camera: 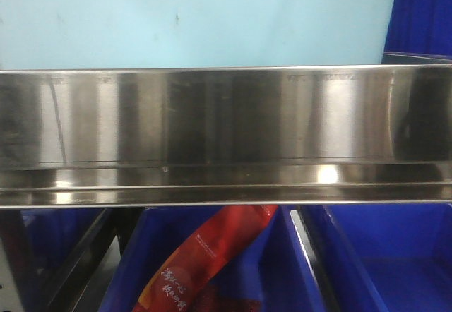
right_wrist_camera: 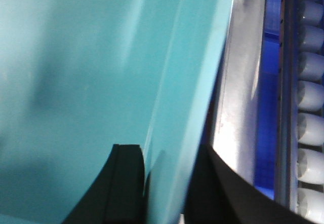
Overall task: Move two blue bins to right shelf middle
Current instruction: 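Lower the light-blue bin onto the shelf rollers and open both grippers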
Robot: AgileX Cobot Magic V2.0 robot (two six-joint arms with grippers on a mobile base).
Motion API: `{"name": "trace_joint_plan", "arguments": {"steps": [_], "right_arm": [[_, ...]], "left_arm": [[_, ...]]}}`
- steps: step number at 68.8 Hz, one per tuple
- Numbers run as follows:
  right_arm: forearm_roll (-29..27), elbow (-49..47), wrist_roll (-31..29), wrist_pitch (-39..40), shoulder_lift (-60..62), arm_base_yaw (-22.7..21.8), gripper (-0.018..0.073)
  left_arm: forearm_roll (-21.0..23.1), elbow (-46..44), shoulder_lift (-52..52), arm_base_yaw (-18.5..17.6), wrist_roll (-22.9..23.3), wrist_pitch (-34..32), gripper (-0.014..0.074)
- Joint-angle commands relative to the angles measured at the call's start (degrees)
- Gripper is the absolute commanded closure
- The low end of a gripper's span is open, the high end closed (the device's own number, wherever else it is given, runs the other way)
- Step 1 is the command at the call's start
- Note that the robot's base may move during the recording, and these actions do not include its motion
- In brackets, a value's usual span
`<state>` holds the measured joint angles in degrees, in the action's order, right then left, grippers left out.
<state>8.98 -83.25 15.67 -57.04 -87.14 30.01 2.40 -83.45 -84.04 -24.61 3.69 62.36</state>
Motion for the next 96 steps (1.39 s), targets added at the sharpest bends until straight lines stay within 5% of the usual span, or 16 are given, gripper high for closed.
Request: {"name": "trace_joint_plan", "arguments": {"steps": [1,11,17,36,47,63,83,96], "right_arm": [[0.09,-0.04,1.37,-0.06,-0.11,-0.26,0.0401],[0.18,-0.04,3.87,-1.02,0.52,-0.26,-0.0010],[0.32,-0.04,4.32,-1.02,1.88,-0.26,-0.0007],[1.31,-0.14,4.42,0.91,9.82,-0.26,0.0001],[5.91,-0.14,4.42,0.57,15.30,-0.26,0.0150],[13.98,-0.01,4.94,-1.44,21.89,-0.26,0.0714],[15.79,5.24,5.92,-2.12,25.88,-6.93,0.0721],[14.37,18.70,5.92,3.59,31.40,-7.81,0.0721]], "left_arm": [[4.50,-0.51,1.03,-1.20,-0.50,-0.95,0.0316],[5.43,-0.51,1.24,-1.20,-0.50,-0.81,0.0038],[5.43,-0.61,1.99,-1.20,-0.50,-0.81,-0.0006],[5.43,-0.61,8.72,-1.20,-0.50,-2.61,0.0061],[3.70,-0.61,14.44,-1.20,-0.41,-5.19,0.0204],[-3.82,0.06,21.42,-0.91,1.93,-5.68,0.0667],[-2.40,14.46,32.24,7.90,2.47,-12.78,0.0707],[-2.40,27.80,43.29,9.05,2.47,-20.26,0.0707]]}}
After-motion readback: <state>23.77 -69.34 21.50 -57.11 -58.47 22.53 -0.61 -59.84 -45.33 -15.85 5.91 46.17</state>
